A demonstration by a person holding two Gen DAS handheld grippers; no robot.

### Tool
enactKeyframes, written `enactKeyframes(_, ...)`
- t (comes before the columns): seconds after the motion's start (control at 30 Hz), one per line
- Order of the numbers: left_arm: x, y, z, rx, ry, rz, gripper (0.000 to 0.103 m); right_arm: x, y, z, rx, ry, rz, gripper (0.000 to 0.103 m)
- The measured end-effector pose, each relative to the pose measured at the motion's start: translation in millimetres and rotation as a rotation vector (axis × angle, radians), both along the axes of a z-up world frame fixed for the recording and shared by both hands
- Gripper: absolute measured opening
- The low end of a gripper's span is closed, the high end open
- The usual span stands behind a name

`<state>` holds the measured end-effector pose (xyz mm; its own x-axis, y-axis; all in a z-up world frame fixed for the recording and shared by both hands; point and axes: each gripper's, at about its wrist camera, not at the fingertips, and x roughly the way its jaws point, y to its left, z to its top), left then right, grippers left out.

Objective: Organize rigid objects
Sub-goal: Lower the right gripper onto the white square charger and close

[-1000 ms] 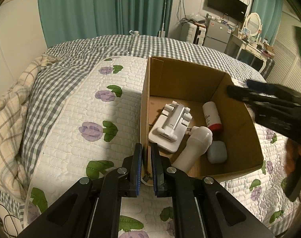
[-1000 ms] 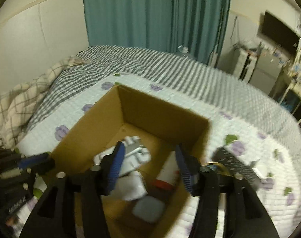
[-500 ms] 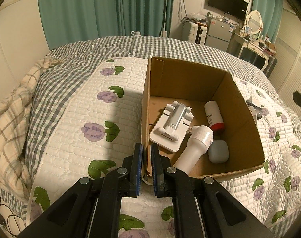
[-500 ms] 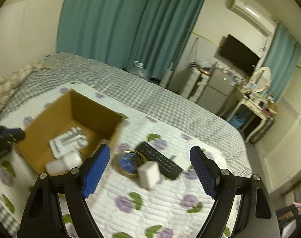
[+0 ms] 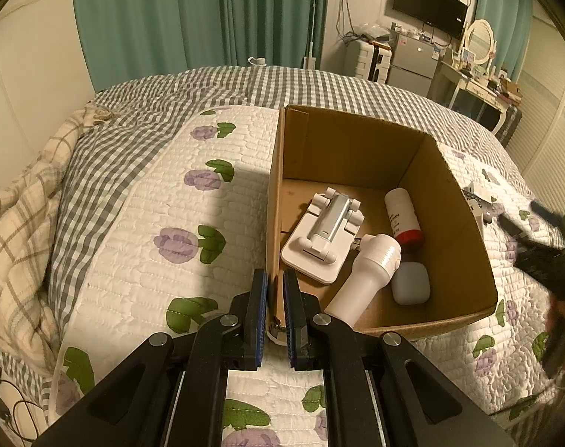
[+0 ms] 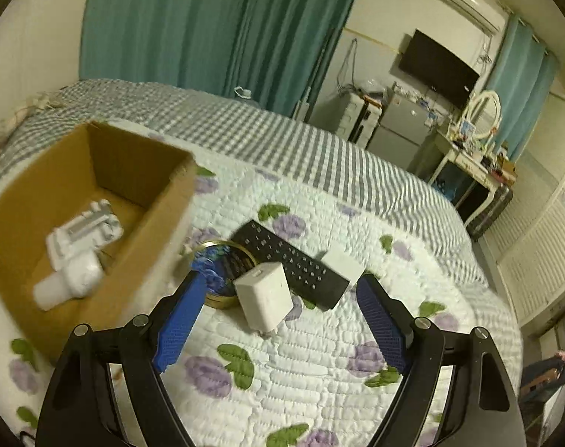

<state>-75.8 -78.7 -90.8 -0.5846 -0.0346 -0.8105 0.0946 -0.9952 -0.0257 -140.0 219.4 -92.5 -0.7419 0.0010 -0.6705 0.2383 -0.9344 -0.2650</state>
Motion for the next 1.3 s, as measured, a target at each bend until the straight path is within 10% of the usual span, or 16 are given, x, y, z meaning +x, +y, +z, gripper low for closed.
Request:
enactKeyframes(0.53, 1.0, -4.1, 1.4, 0.036, -0.006, 0.003, 0.008, -30.9, 1.5, -80.8, -0.023, -0.117, -0.055, 0.062)
enactKeyframes(1.3, -4.5, -5.5, -3.6, 0.025, -0.024, 0.005, 0.008, -15.6, 18.4, -62.4, -0.126, -0.088, -0.046, 0.029)
